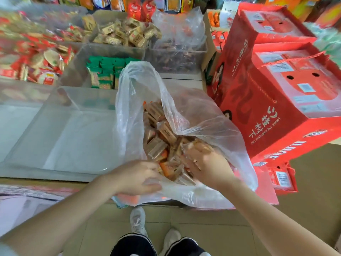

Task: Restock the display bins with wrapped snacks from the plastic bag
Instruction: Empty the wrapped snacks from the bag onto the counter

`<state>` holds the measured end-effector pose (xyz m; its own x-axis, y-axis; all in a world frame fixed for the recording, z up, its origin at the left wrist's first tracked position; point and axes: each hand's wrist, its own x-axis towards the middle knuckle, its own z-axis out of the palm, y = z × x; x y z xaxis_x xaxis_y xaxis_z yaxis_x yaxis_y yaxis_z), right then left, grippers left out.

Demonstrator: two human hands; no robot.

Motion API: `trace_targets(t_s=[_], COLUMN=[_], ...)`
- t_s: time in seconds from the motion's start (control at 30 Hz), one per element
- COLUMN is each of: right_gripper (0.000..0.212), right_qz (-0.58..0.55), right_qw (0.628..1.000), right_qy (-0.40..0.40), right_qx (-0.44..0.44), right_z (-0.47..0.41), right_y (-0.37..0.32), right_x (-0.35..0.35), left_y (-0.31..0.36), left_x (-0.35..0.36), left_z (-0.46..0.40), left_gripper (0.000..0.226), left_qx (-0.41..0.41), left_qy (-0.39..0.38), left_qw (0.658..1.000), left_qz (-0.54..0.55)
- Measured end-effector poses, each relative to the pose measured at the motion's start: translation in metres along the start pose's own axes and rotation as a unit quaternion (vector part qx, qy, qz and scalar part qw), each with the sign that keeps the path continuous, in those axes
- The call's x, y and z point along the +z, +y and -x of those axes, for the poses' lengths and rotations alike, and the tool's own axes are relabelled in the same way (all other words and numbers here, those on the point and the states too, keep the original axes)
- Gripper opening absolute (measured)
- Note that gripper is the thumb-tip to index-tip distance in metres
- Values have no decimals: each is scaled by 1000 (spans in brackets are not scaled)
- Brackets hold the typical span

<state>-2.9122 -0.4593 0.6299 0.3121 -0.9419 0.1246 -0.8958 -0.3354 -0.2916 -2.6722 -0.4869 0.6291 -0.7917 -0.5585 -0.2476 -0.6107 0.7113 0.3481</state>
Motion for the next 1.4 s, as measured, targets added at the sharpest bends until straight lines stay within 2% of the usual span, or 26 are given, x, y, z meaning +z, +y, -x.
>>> trace_targets(t_s=[0.03, 0.07, 0.13, 0.23, 0.33, 0.4, 0.47, 0.53, 0.57, 0.67, 0.73, 0.8, 0.87, 0.9, 0.93, 0.97, 1.03, 1.07, 1.13, 1.23, 1.3, 1.37, 1.4], right_gripper=[23, 26, 40, 55, 60, 47, 34, 31, 32, 37, 38, 36, 32, 30, 29, 29, 37, 42, 50, 61, 62, 46, 38], right_qz=[16, 39, 71, 162, 224, 212, 161, 143, 147, 129, 73, 97, 125, 95, 60, 33, 5, 13, 14, 30, 44, 28, 0], right_qw=[998, 997, 997, 980, 956, 953, 957, 941, 928, 899, 888, 910, 957, 976, 988, 993, 980, 971, 962, 958, 952, 950, 949], right_qy=[61, 72, -12, -111, -192, -211, -176, -105, -101, -172, -183, -115, -5, 22, 16, -26, -149, -185, -197, -177, -179, -157, -132], right_qx=[2, 12, 36, -5, 3, 48, 165, 288, 328, 382, 415, 387, 263, 196, 140, 110, 132, 151, 191, 223, 245, 270, 287], right_z=[-14, -30, -62, -99, -124, -139, -151, -152, -151, -147, -151, -153, -146, -141, -134, -130, -126, -127, -130, -134, -134, -134, -135], right_y=[3, 7, 11, 17, 23, 31, 54, 81, 94, 104, 91, 73, 49, 35, 22, 11, -4, -8, -13, -20, -21, -19, -17], right_x=[-4, -6, -7, 0, 13, 9, 0, -6, -3, 8, 7, 1, 1, 4, 8, 13, 27, 33, 41, 50, 56, 52, 47], left_y=[-6, -12, -20, -33, -53, -68, -84, -98, -105, -118, -126, -131, -135, -137, -139, -142, -145, -145, -145, -148, -152, -155, -154], left_x=[-6, -13, -31, -51, -64, -71, -78, -84, -86, -88, -86, -83, -81, -80, -80, -78, -76, -74, -70, -71, -72, -77, -81], left_z=[-2, -5, -19, -43, -62, -70, -79, -88, -93, -111, -121, -130, -138, -141, -145, -149, -154, -156, -161, -163, -160, -150, -145], left_gripper=[44, 41, 32, 21, 38, 45, 49, 54, 59, 70, 72, 75, 77, 77, 76, 76, 73, 70, 66, 59, 53, 46, 42], left_qx=[27, 39, 13, -22, -49, -61, -80, -116, -135, -188, -178, -108, -42, -29, -28, -33, -47, -48, -62, -102, -95, -80, -59], left_qy=[98, 177, 255, 303, 315, 335, 347, 338, 321, 255, 211, 193, 179, 165, 148, 123, 52, 20, -8, -7, -13, 13, 56], left_qw=[995, 983, 967, 951, 942, 930, 920, 920, 925, 947, 960, 971, 978, 981, 985, 990, 997, 995, 991, 992, 995, 994, 992], left_qz=[4, -2, -20, -67, -104, -139, -162, -163, -151, -46, 49, 92, 102, 99, 87, 60, -38, -85, -122, -79, -24, 66, 101])
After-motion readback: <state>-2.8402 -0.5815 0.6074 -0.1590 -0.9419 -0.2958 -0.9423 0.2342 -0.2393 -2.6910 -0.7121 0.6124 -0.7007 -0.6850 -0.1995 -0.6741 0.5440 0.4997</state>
